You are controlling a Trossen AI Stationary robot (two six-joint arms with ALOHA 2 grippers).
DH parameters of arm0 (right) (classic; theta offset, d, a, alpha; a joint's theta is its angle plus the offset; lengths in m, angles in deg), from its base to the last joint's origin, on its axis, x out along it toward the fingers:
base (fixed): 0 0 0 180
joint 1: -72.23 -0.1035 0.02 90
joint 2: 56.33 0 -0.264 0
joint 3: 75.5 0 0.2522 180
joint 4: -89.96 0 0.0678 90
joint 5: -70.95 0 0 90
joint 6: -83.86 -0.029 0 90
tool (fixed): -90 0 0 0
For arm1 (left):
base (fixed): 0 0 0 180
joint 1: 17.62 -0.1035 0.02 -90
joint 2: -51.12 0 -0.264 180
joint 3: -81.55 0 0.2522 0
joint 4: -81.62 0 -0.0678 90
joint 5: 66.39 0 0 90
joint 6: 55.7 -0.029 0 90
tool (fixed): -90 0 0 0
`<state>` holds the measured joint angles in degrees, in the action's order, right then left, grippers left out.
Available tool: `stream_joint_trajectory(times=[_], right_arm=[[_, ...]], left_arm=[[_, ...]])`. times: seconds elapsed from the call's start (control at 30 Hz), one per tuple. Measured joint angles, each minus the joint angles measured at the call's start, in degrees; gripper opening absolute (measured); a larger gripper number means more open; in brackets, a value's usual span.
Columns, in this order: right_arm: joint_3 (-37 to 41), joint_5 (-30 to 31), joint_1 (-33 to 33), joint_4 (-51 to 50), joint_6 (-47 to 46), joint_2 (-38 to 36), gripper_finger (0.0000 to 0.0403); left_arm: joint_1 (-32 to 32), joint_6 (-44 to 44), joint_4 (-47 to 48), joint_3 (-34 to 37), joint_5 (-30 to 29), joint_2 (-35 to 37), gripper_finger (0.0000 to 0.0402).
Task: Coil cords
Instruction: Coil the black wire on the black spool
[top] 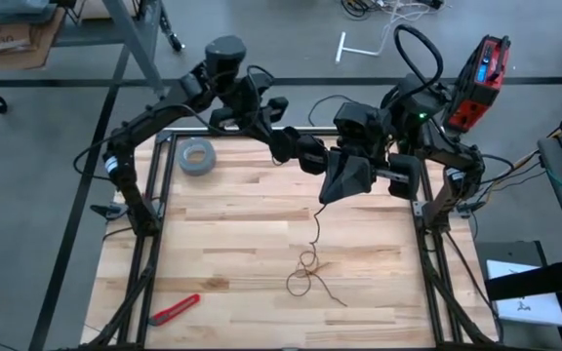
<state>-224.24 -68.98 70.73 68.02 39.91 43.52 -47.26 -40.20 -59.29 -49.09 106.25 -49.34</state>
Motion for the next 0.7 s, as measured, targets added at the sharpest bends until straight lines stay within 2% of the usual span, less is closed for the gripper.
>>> stream_joint_trajectory(times=[0.13,0.47,0.57,0.7], right_arm=[[0.0,0.0,0.0,0.0,0.0,0.0,0.0000],[0.0,0.0,0.1,0.1,0.5,0.0,0.0000],[0.0,0.4,0.1,0.2,0.5,0.0,0.0000],[0.0,0.6,0.1,0.4,0.5,0.0,0.0000]], left_arm=[[0.0,0.5,-1.4,0.0,2.3,0.4,0.0000],[0.4,2.0,-2.4,-2.3,3.0,1.2,0.0000],[0.3,2.7,-2.6,-2.5,2.0,1.2,0.0000],[-0.6,2.6,-2.6,-2.3,-2.3,1.2,0.0000]])
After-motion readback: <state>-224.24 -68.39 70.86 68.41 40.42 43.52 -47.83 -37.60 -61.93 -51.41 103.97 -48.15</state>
